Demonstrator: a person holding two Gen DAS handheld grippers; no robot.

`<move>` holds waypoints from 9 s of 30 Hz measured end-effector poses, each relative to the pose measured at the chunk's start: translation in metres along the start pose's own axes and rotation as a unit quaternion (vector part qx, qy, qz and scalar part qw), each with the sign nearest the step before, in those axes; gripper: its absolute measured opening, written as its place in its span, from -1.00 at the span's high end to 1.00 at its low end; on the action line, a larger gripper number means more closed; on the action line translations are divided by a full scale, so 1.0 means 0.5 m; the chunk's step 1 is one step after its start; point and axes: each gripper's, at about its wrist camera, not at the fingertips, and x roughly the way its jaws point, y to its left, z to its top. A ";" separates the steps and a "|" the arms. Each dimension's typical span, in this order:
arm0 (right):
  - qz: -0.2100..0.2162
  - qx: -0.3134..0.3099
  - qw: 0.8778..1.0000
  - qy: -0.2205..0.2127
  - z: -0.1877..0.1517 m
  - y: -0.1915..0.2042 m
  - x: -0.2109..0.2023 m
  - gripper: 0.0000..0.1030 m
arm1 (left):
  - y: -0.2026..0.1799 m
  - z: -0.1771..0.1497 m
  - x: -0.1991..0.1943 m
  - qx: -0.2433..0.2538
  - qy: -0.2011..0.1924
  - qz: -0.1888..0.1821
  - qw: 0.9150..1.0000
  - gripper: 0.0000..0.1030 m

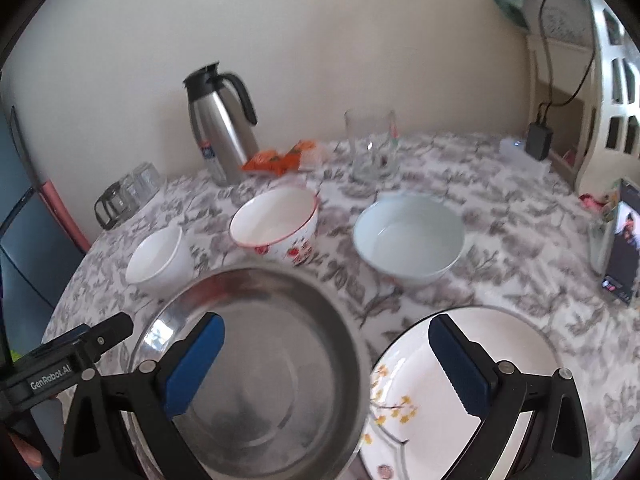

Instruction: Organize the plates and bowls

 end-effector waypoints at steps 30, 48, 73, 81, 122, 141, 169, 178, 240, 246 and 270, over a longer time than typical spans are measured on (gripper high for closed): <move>-0.133 0.293 0.944 0.069 -0.095 -0.368 -0.069 -0.71 | -0.349 0.016 0.039 0.197 0.097 -0.160 0.962 -0.90; -0.139 0.349 0.919 0.120 -0.147 -0.404 -0.051 0.16 | -0.475 -0.004 0.196 0.265 0.216 -0.161 0.926 -0.10; -0.117 0.374 0.906 0.156 -0.179 -0.395 -0.024 0.54 | -0.489 -0.019 0.271 0.254 0.259 -0.184 0.913 0.34; -0.106 0.375 0.907 0.159 -0.180 -0.389 -0.021 0.68 | -0.492 -0.020 0.272 0.266 0.251 -0.174 0.914 0.40; -0.109 0.422 0.892 0.119 -0.185 -0.440 -0.065 0.67 | -0.528 -0.045 0.261 0.258 0.279 -0.212 0.900 0.60; -0.085 0.392 0.912 0.083 -0.143 -0.413 -0.081 0.71 | -0.556 -0.025 0.151 0.268 0.251 -0.296 0.882 0.94; -0.049 0.457 0.879 0.127 -0.217 -0.458 -0.059 0.71 | -0.524 0.012 0.324 0.291 0.308 -0.135 0.896 0.65; -0.042 0.467 0.874 0.123 -0.220 -0.460 -0.061 0.71 | -0.521 0.023 0.320 0.313 0.307 -0.121 0.891 0.18; 0.005 0.275 0.959 0.062 -0.076 -0.217 -0.128 0.70 | -0.268 0.070 0.053 0.134 0.190 -0.217 0.948 0.28; 0.026 0.237 0.968 0.075 -0.058 -0.137 -0.108 0.70 | -0.157 0.075 0.033 0.076 0.167 -0.208 0.961 0.28; 0.052 0.146 0.980 0.127 -0.028 0.031 -0.006 0.70 | 0.053 0.060 0.049 -0.047 0.155 -0.164 0.973 0.28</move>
